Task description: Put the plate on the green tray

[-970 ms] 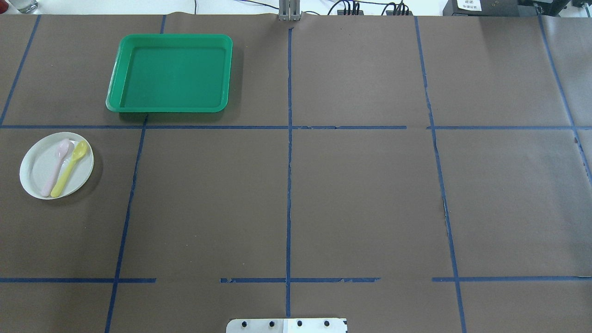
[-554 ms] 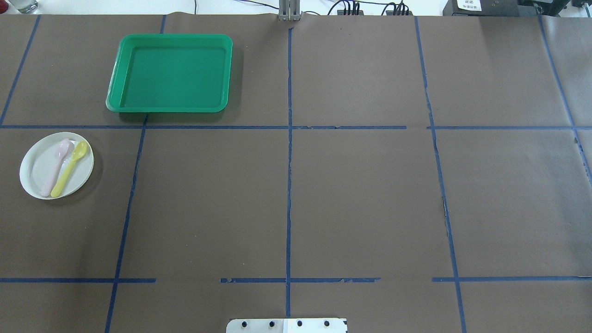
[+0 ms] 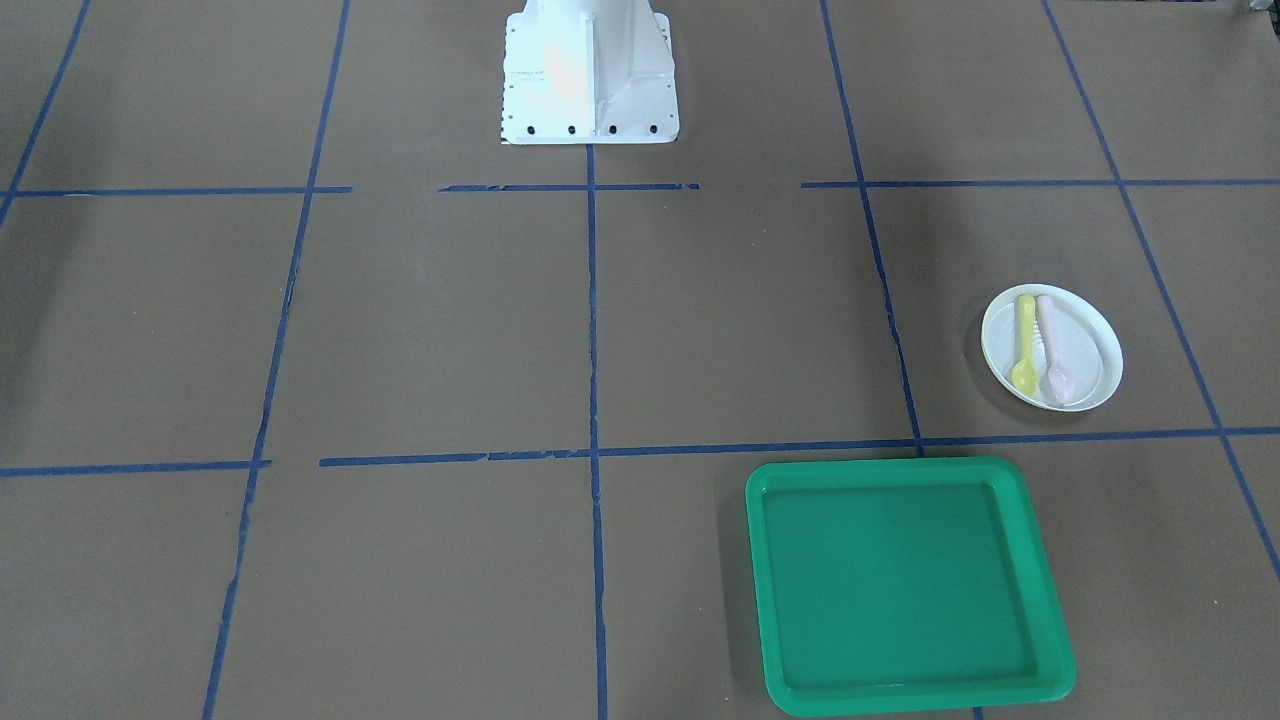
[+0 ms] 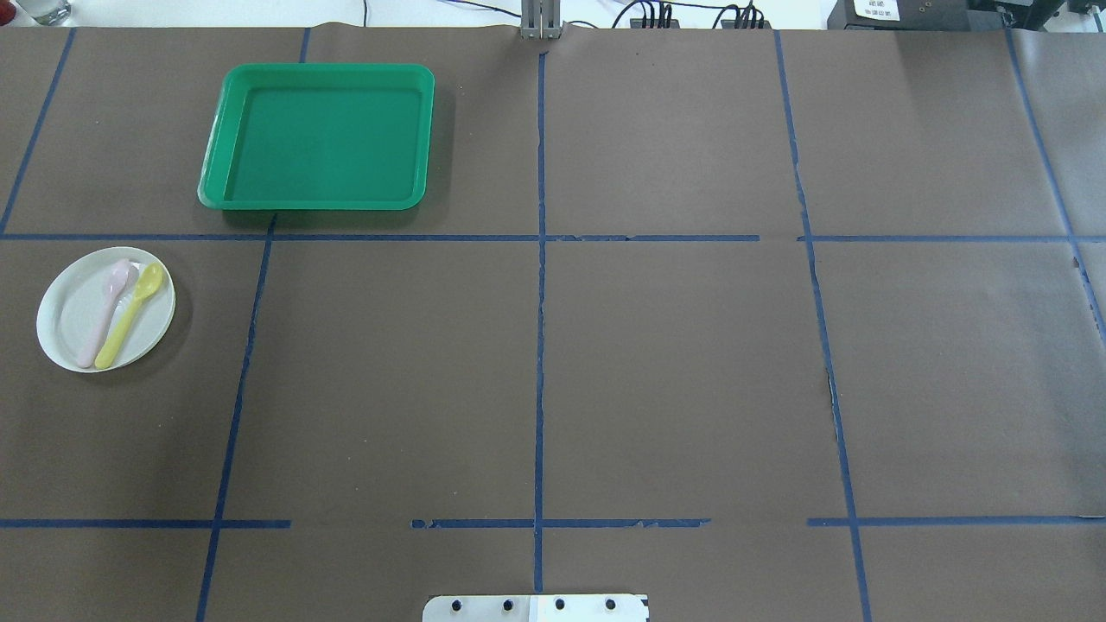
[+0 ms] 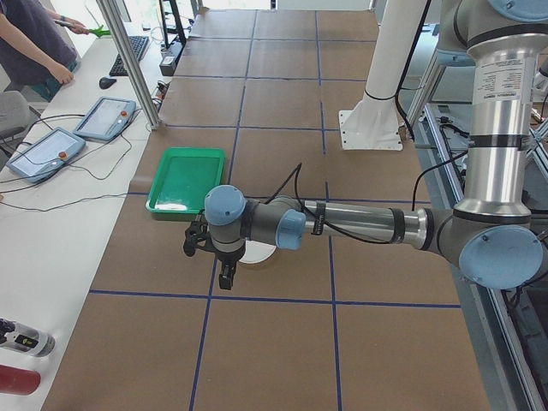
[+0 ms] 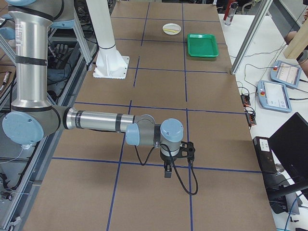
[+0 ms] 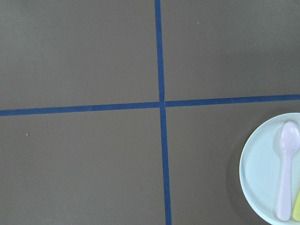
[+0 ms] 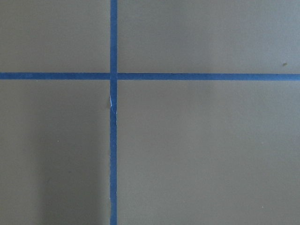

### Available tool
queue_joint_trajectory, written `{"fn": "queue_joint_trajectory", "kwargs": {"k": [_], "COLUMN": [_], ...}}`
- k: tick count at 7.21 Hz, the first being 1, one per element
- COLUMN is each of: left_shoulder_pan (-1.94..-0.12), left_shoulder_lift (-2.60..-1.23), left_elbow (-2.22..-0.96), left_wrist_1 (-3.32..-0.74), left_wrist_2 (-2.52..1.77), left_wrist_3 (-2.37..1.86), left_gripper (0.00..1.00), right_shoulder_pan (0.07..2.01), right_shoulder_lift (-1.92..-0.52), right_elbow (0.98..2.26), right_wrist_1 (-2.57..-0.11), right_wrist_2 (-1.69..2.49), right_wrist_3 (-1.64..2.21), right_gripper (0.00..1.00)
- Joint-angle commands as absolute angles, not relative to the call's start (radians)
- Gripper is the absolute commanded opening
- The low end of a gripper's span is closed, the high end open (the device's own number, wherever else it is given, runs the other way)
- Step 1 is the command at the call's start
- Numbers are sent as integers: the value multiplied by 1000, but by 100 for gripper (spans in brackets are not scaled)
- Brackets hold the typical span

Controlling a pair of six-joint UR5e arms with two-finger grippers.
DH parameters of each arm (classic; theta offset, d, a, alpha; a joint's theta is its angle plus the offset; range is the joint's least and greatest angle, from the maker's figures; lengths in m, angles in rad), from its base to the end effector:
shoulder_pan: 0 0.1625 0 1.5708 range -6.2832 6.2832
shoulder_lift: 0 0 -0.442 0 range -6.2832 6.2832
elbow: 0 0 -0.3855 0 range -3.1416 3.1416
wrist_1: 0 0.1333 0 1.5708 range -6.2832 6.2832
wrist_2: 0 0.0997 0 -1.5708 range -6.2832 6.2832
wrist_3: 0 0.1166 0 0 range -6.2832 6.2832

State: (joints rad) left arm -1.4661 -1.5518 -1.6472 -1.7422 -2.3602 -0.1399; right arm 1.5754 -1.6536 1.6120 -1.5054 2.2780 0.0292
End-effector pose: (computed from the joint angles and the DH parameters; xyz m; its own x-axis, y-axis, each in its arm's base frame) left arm 0.0012 -0.4948 0.6397 0.6911 0.0964 -0.7163 -0.0055 0.9917 0.1282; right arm 0.0596 -0.4501 0.7053 0.7598 0.0172 0.6499 -0.0268 0.9996 0.0048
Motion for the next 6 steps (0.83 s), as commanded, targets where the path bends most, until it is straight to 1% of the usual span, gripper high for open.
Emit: {"fn": "queue_joint_trajectory", "kwargs": {"k": [1, 2, 3, 4, 6], "left_shoulder_pan": [-1376, -1326, -1297, -1228, -1200], "left_shoulder_lift": [-1552, -1554, -1555, -1574, -1611], "left_elbow": [-1574, -1530, -1511, -1488, -1427], "left_wrist_1": [-1926, -1978, -2020, -2026, -2060], "left_wrist_2": [-2359, -2358, -2353, -2352, -2352], "left_wrist_3": [-282, -320, -368, -436, -448], "left_gripper": [100, 100, 100, 100, 100], "right_shoulder_pan": [1575, 1575, 1575, 1575, 1575], "right_shoulder_lift": [-1654, -1654, -1654, -1654, -1654], "right_elbow": [1611, 1611, 1612, 1612, 1612], "right_wrist_1": [-1506, -1505, -1506, -1505, -1505], "right_wrist_2": [2278, 2278, 2278, 2278, 2278], "right_wrist_3": [29, 29, 29, 29, 29], "right_gripper": [100, 100, 100, 100, 100]}}
